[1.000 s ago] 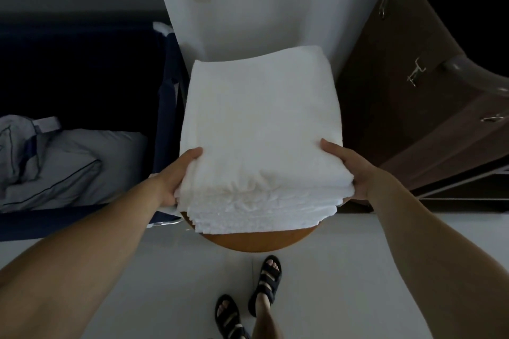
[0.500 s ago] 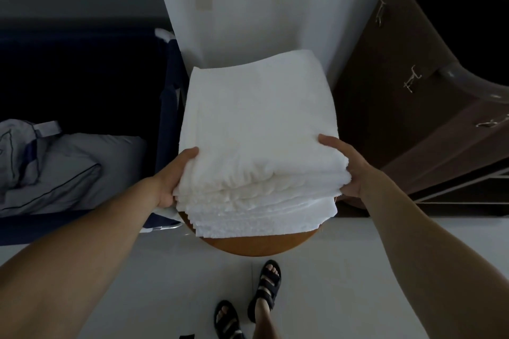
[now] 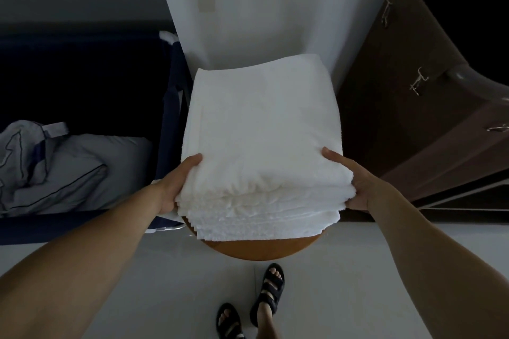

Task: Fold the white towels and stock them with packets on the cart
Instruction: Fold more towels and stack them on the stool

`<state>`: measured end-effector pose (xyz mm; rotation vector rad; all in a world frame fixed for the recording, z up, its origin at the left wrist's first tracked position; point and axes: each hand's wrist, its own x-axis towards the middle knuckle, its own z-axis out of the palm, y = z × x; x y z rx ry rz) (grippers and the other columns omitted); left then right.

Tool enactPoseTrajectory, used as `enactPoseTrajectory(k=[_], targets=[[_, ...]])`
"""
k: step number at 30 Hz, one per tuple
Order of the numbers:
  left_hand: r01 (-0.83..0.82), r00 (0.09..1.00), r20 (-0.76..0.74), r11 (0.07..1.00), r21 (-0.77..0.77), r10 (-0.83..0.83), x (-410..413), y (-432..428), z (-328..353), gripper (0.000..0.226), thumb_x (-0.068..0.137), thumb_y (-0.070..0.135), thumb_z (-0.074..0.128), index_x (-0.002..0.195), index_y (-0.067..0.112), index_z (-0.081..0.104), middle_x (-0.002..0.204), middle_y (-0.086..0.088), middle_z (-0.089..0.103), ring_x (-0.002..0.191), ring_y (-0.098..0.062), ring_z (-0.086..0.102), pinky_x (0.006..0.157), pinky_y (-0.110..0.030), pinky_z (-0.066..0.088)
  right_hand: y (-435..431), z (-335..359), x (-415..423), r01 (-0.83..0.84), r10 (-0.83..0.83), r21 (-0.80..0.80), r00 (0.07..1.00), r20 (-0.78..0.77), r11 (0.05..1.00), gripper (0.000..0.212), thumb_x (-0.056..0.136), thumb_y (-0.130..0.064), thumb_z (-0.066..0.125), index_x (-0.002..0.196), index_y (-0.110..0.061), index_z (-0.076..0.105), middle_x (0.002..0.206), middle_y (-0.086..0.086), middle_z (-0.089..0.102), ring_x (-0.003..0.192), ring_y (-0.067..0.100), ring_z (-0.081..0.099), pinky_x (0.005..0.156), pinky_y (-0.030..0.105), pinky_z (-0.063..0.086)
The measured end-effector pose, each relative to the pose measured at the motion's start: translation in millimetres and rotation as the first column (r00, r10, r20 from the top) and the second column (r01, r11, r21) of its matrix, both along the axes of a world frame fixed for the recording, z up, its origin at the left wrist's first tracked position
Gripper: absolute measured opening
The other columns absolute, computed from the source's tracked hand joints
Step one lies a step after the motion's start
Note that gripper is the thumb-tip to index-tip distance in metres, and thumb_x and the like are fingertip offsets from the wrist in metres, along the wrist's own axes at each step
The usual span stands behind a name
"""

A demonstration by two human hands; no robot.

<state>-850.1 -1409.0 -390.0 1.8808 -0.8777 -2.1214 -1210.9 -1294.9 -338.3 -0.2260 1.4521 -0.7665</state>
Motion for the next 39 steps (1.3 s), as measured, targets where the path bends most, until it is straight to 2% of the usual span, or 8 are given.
enactPoseTrajectory(k=[9,17,20,25,29,33,36,39], targets=[[-0.025,1.000,0.005,0.999,-0.032,0.025,-5,-1,7,0.073,0.072,0.074,0.065,0.120,0.019,0.068,0.110,-0.016,0.073,0.106,-0.034,0.068,0.101,-0.050,0.048,-3,0,2,0.031,-0.028,-0.059,0.998,0.058,0.998,0.089,0.037,-0.039,0.096,0.118,-0.015,0.067,0.115,0.013,0.071,0.107,0.036,0.067,0.099,0.050,0.049],[0.051,0.998,-0.030,0.994,-0.093,-0.054,1,-6,54,0.097,0.049,0.072,0.081,0.127,0.016,0.066,0.114,-0.017,0.071,0.107,-0.030,0.067,0.104,-0.044,0.047,-3,67,10,0.082,-0.089,-0.146,0.995,-0.044,0.986,0.021,0.079,-0.028,0.065,0.077,-0.009,0.073,0.075,0.010,0.072,0.074,0.027,0.068,0.077,0.037,0.052],[0.111,0.991,-0.059,0.975,-0.193,-0.124,1,10,80,0.058,0.079,0.053,0.073,0.121,0.014,0.063,0.102,-0.011,0.072,0.082,-0.010,0.073,0.084,-0.027,0.053,18,80,5,0.173,-0.189,-0.142,0.977,-0.101,0.974,0.025,0.090,-0.029,0.057,0.080,-0.009,0.068,0.061,0.008,0.070,0.075,0.027,0.064,0.068,0.036,0.048],[0.141,0.987,-0.085,0.990,0.029,-0.138,2,61,41,0.098,0.047,0.068,0.084,0.125,0.013,0.063,0.114,-0.020,0.070,0.109,-0.037,0.064,0.100,-0.052,0.048,75,38,4,0.346,-0.354,-0.075,0.912,-0.207,0.935,0.014,0.089,-0.027,0.057,0.084,-0.014,0.059,0.090,0.012,0.060,0.084,0.031,0.058,0.083,0.041,0.045],[0.117,0.993,0.025,0.993,0.016,-0.118,-12,96,2,0.105,0.037,0.081,0.080,0.120,0.019,0.061,0.118,-0.013,0.067,0.109,-0.034,0.063,0.098,-0.049,0.051,112,6,-9,0.276,-0.276,-0.004,0.960,-0.057,0.961,0.072,0.041,-0.031,0.084,0.105,-0.005,0.061,0.079,0.017,0.070,0.079,0.033,0.061,0.074,0.041,0.049],[0.045,0.997,-0.055,0.998,-0.047,-0.048,-9,107,-18,0.095,0.035,0.083,0.075,0.110,0.027,0.063,0.120,-0.003,0.068,0.113,-0.027,0.061,0.107,-0.046,0.045,114,-2,-12,0.161,-0.162,-0.021,0.986,-0.029,0.987,0.095,0.014,-0.037,0.094,0.102,-0.011,0.068,0.084,0.013,0.073,0.077,0.034,0.068,0.076,0.043,0.054],[-0.018,0.995,-0.100,0.997,-0.076,0.011,-8,108,-27,0.116,0.035,0.081,0.080,0.130,0.018,0.056,0.124,-0.004,0.067,0.113,-0.027,0.062,0.097,-0.043,0.051,114,-5,-17,0.104,-0.107,-0.042,0.989,-0.098,0.994,0.112,0.012,-0.045,0.097,0.114,-0.011,0.065,0.100,0.013,0.074,0.091,0.035,0.069,0.089,0.047,0.051],[-0.100,0.983,-0.160,0.991,-0.083,0.086,-11,111,-33,0.120,0.042,0.072,0.082,0.143,0.028,0.034,0.133,-0.004,0.058,0.114,-0.028,0.060,0.079,-0.040,0.055,110,-1,-15,0.078,-0.084,-0.054,0.989,-0.119,0.995,0.097,0.032,-0.061,0.091,0.113,-0.013,0.065,0.097,0.012,0.076,0.089,0.032,0.072,0.082,0.045,0.050]])
